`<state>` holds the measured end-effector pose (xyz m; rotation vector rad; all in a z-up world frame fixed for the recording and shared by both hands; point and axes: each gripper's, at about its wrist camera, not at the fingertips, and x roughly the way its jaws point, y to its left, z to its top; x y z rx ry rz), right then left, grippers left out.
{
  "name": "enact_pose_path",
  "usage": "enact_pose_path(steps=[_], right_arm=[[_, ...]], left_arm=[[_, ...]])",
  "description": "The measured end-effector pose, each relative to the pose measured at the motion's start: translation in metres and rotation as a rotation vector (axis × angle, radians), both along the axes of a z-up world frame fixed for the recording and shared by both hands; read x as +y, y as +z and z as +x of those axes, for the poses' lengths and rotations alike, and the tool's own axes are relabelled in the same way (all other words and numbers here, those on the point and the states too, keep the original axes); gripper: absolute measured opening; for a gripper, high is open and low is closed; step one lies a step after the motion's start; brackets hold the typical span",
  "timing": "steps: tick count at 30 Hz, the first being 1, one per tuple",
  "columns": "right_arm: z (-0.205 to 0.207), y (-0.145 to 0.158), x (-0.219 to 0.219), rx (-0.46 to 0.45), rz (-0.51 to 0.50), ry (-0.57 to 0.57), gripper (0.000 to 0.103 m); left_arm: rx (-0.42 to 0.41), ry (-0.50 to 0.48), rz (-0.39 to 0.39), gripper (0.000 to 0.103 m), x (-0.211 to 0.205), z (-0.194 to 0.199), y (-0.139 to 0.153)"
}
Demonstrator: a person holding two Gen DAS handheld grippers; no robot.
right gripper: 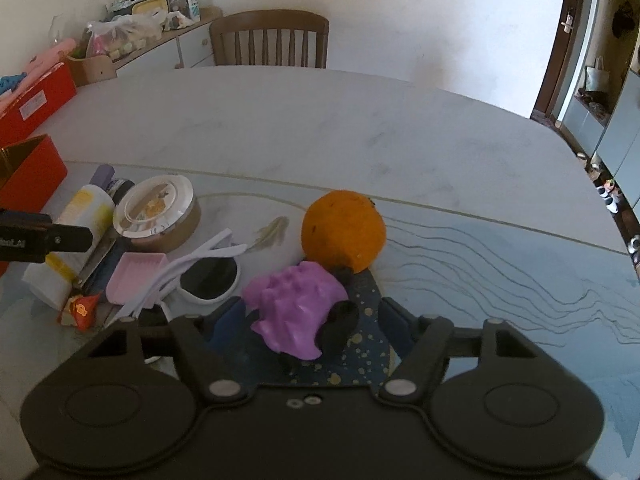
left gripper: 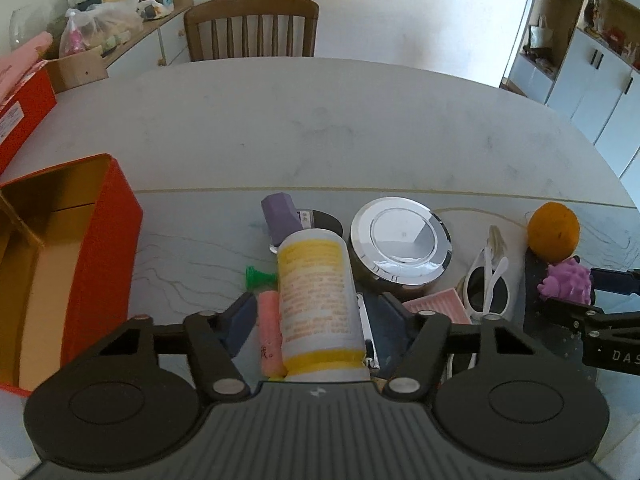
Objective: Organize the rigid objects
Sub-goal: 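Grasp the white-capped bottle with the left tool while the right tool grasps the purple spiky ball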
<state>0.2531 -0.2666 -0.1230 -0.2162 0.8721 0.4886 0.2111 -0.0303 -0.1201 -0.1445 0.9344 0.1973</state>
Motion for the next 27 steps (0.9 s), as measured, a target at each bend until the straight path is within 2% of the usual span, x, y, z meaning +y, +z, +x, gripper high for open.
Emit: enact_pose_path(steps=[6,9,27], right_arm=[[0.002,-0.004,0.003,0.013,0.004,0.006,0.058],[0.003,-0.003,0.002,0.017,0.013,-0.002,0.059],[-0.017,0.018,-0.001,0.005,0.039,0.018,0.059]], left_arm=[[0.007,-0.017,0.005,0.052,-0.004,0.004,-0.004],[0.009,-0.016,0.018,0.045,-0.005,0.004,-0.005],[0.004,0.011,-0.012,0.045,0.001,-0.011,0.005]])
